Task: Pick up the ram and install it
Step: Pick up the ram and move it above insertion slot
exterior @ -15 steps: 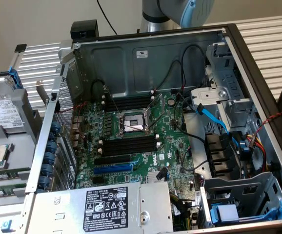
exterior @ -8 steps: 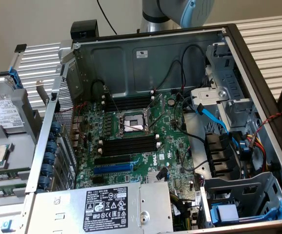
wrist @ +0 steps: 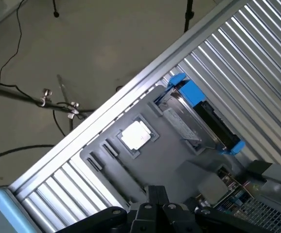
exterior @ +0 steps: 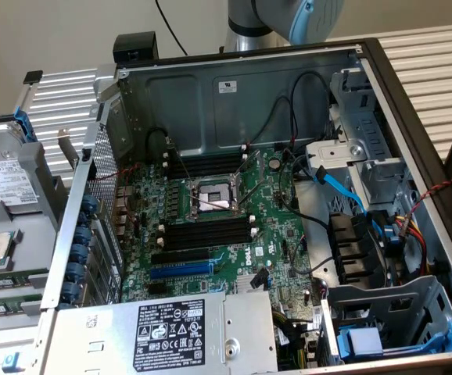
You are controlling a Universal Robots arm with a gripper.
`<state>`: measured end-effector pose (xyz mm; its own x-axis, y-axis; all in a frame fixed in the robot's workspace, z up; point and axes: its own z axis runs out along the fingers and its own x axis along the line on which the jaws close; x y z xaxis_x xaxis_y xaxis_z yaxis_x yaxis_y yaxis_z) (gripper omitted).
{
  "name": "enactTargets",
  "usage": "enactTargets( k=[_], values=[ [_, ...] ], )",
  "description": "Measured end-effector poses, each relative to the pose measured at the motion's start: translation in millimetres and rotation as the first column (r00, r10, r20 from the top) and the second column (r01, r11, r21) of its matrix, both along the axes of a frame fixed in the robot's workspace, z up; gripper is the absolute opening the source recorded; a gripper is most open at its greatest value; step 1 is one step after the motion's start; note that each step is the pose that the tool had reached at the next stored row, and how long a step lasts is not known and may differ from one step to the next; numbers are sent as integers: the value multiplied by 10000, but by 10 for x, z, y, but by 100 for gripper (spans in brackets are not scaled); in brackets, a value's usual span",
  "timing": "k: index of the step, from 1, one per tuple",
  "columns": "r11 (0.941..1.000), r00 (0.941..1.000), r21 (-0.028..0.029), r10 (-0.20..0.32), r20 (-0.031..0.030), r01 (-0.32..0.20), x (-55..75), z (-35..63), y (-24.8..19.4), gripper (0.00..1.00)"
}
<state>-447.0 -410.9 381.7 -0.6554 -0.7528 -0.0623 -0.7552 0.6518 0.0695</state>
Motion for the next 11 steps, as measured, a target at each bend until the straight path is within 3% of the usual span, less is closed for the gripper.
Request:
enactTargets(
  k=[6,11],
  values=[
    [9941,9941,0,1083,0,-1083,0,-11,0,11],
    [9802,9802,-1,1982,0,-1982,0,-21,0,11]
  ],
)
